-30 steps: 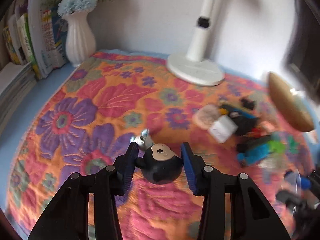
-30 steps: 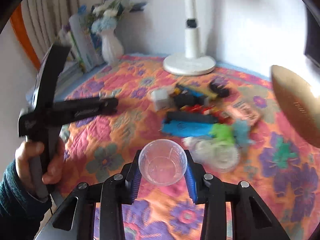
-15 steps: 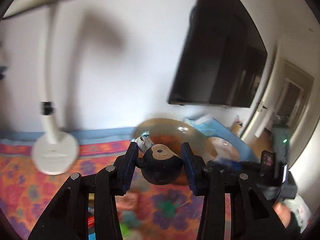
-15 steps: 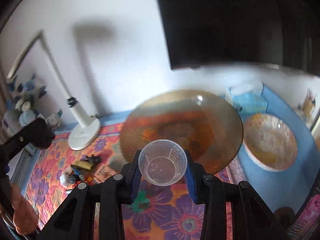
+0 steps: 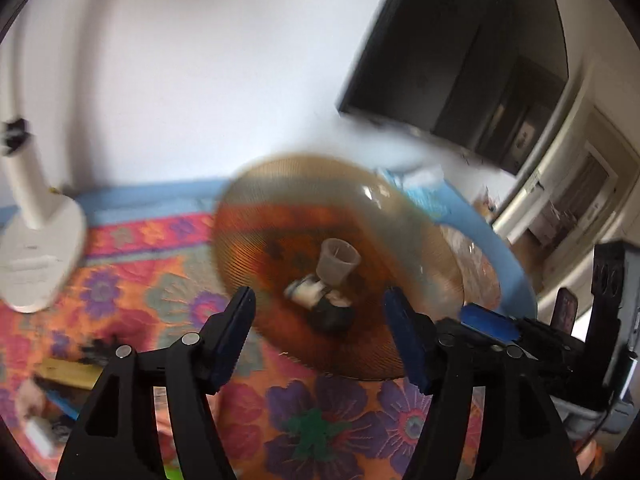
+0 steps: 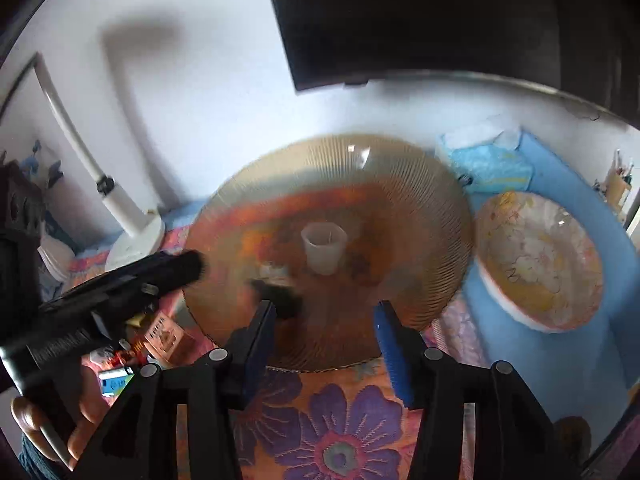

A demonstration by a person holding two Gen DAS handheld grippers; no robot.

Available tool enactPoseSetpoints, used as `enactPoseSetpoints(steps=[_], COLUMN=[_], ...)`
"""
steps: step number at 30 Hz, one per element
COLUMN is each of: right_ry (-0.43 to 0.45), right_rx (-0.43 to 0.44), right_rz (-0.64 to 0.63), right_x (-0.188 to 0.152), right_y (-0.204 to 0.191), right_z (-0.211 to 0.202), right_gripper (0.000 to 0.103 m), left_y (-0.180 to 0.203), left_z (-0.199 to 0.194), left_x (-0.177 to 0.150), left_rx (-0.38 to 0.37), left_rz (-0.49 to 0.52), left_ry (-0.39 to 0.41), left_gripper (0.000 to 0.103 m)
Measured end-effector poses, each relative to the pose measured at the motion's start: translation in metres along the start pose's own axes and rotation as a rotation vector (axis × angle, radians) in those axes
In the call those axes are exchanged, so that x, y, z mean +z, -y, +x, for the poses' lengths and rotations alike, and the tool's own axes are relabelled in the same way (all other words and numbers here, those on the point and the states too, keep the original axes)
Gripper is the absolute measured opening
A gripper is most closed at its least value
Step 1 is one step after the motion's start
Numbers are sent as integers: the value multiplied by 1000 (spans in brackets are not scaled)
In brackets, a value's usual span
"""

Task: Organize rigid objects
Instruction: 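Open the left tool over the golden bowl while the right tool releases the cup there, then move the left tool to the white cube charger while the right tool approaches the tape dispenser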

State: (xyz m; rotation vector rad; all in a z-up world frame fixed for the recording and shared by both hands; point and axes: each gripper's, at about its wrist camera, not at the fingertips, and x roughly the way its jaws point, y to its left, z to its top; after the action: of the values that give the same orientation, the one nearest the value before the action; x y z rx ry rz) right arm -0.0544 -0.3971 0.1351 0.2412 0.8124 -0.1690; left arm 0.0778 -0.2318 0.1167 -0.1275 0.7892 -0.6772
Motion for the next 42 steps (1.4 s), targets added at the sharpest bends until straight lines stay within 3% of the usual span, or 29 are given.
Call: enactPoseSetpoints(steps=[1, 3, 5, 7, 9, 12, 13, 16, 18, 21, 23, 29, 39, 42], right_ry=[30, 70, 92, 110, 122, 112, 105, 83, 71, 25, 29, 12, 12, 13], right_rx=[21, 70, 111, 172, 224, 291, 303, 245, 179, 140, 139, 142, 174, 186], right_rz=[9, 5, -32, -92, -140, -198, -211, -275, -305, -284, -278, -256, -215, -230], right_x=[-2, -7, -14, -24, -36, -63, -75, -101, -113, -119, -119, -119, -118, -118], right_y=[1, -2, -17, -41, -64, -96, -105, -121, -125, -123, -120, -115, -107, -109], right_z=[-11, -29, -43, -55, -63, -55, -46, -15, 7, 22, 23, 27, 27, 26], right_gripper=[52, 58, 63, 63, 65, 84, 85, 85, 85, 85, 85, 89, 94, 94], left_y=[-5, -17, -27, -37, -50, -82, -96, -132, -148, -158, -155, -140, -134, -137], left_z=[-21, -69, -122, -162, -189, -212, -212, -186, -169, -158, -151, -144, -142, -138], left_x=[2, 0, -8, -19, -36, -80, -93, -130, -147, -170, -167, -169, -167, -162], left_rx=[-3, 4, 52, 120, 212, 368, 409, 576, 625, 620, 620, 586, 577, 547], left_rz=[-8, -26, -29, -18, -27, -103, -131, -177, -181, -184, -156, -73, -52, -64], left_ry=[38, 130, 239, 283, 289, 302, 289, 205, 161, 160, 108, 80, 70, 11], left_gripper=[68, 91, 97, 97, 102, 102, 102, 102, 102, 102, 102, 102, 102, 101])
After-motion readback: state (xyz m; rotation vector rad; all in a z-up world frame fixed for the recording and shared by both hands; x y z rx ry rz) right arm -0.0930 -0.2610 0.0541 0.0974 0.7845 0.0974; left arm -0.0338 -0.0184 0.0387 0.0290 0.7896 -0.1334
